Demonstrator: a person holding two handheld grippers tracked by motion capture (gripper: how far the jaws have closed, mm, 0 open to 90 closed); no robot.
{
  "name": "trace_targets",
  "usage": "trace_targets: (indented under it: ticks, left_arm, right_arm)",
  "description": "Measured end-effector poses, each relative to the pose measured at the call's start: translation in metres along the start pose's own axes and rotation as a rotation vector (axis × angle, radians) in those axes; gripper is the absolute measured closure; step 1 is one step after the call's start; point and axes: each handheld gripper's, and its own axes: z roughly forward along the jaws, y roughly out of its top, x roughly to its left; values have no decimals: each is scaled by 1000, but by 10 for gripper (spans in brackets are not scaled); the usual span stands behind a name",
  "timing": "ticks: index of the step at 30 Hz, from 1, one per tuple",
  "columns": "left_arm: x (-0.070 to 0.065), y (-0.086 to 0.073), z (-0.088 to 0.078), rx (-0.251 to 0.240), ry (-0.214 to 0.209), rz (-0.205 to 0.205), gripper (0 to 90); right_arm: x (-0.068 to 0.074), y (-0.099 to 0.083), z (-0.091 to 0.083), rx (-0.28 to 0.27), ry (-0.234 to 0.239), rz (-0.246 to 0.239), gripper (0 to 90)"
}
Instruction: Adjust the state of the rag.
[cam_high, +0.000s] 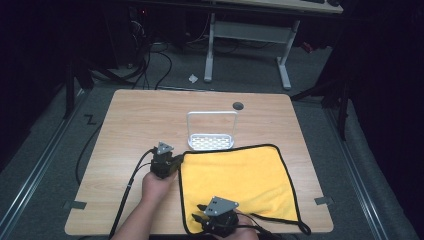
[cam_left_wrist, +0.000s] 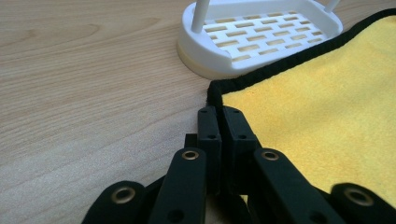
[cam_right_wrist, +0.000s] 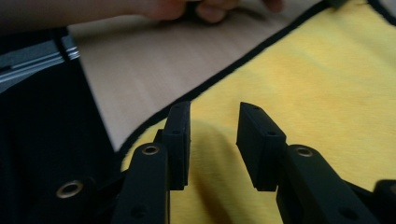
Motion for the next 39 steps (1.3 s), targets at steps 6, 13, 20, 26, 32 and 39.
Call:
trace_targets:
  ticks: [6, 13, 20, 26, 32, 39]
  left_arm:
    - [1, 0, 1, 4, 6, -7, 865]
    - [2, 0, 2, 3, 7, -14, 865]
    - [5, 2, -3, -20, 7, -15, 869]
    - [17, 7, -16, -65, 12, -38, 870]
    - [36, 7, -38, -88, 48, -58, 871]
    - [67, 5, -80, -122, 108, -78, 873]
  right_arm:
    - [22, -3, 8, 27, 70, -36, 649]
    - [25, -6, 18, 61, 52, -74, 712]
    - [23, -1, 14, 38, 18, -105, 860]
    - [31, 22, 7, -40, 32, -122, 861]
    - [43, 44, 20, -65, 63, -161, 861]
    - [66, 80, 39, -102, 119, -220, 860]
